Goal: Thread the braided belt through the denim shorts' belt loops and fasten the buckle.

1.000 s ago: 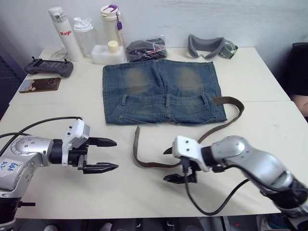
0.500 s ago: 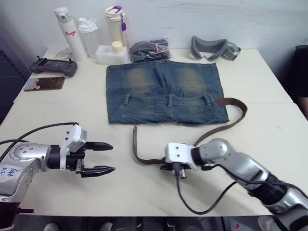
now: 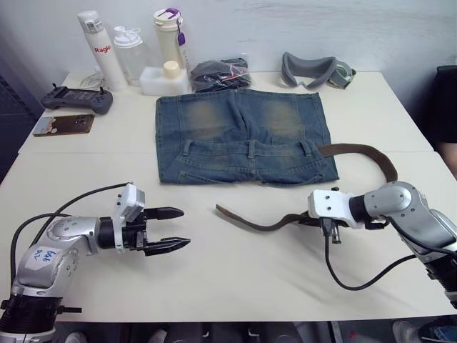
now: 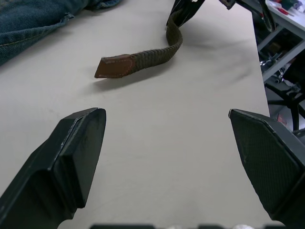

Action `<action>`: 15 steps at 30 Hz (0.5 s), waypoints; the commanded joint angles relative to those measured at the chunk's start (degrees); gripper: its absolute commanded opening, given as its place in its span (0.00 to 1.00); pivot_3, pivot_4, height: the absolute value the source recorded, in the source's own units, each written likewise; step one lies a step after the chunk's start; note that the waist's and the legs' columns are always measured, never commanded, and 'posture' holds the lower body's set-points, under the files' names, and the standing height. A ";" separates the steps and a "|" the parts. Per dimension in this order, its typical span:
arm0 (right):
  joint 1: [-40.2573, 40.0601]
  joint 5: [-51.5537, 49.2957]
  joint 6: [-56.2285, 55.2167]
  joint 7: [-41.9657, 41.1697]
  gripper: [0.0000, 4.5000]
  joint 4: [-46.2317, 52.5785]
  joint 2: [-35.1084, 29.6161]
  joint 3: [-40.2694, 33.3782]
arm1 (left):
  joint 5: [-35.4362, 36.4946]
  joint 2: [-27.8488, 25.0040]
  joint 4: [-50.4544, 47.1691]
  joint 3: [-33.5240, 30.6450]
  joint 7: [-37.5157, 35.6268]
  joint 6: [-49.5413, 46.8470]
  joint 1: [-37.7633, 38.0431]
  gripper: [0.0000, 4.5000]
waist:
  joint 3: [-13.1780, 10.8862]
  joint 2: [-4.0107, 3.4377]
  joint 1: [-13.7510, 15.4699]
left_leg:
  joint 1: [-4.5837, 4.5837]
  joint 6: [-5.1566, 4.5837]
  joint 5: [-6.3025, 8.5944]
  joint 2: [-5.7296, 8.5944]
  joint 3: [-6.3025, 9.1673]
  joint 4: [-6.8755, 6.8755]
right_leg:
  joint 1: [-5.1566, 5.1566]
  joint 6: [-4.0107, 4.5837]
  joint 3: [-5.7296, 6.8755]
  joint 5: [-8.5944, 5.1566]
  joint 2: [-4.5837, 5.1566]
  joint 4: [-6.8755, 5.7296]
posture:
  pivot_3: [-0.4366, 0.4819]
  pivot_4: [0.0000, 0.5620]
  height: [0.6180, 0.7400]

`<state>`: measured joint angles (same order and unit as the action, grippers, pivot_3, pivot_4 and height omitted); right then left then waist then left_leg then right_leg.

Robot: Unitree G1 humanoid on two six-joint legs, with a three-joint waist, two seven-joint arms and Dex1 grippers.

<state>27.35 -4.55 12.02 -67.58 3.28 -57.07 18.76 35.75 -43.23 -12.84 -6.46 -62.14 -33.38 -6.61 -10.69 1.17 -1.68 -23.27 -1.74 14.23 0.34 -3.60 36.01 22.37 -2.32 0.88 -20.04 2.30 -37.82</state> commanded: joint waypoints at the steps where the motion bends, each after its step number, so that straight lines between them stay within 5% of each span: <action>1: 1.07 -0.87 1.53 -1.95 0.34 1.71 -0.76 -3.24 | 0.93 0.27 -2.07 -0.64 0.48 0.00 -0.07 1.00 | 0.00 0.00 0.07 | 0.00 0.00 0.00 0.00 0.00 0.03 | -0.01 0.00 0.00 0.00 0.00 -0.02 | 0.48 0.27 0.98; 5: 1.75 -1.31 2.80 -2.22 0.79 3.71 -0.87 -5.69 | 1.01 0.44 -2.29 -0.79 0.69 0.18 0.33 1.00 | 0.00 0.00 0.04 | 0.03 0.02 -0.01 0.00 0.01 0.09 | -0.07 -0.03 0.00 0.02 0.03 -0.03 | 0.48 0.27 0.98; 15: -0.80 -6.19 17.78 0.80 0.79 19.84 6.53 -2.26 | 1.06 0.51 -1.68 -1.08 0.92 0.32 -0.24 1.00 | 0.00 0.00 0.08 | 0.01 0.07 -0.04 -0.02 0.06 -0.02 | -0.01 0.03 0.04 -0.01 0.02 -0.02 | 0.48 0.27 0.98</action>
<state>27.14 -11.01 28.43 -67.74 20.42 -50.84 15.89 35.82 -42.67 -13.18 -6.45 -61.09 -33.45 -6.44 -10.69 1.17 -1.60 -23.26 -1.68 14.19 0.33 -3.53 36.00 22.35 -2.30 0.93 -20.05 2.32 -37.84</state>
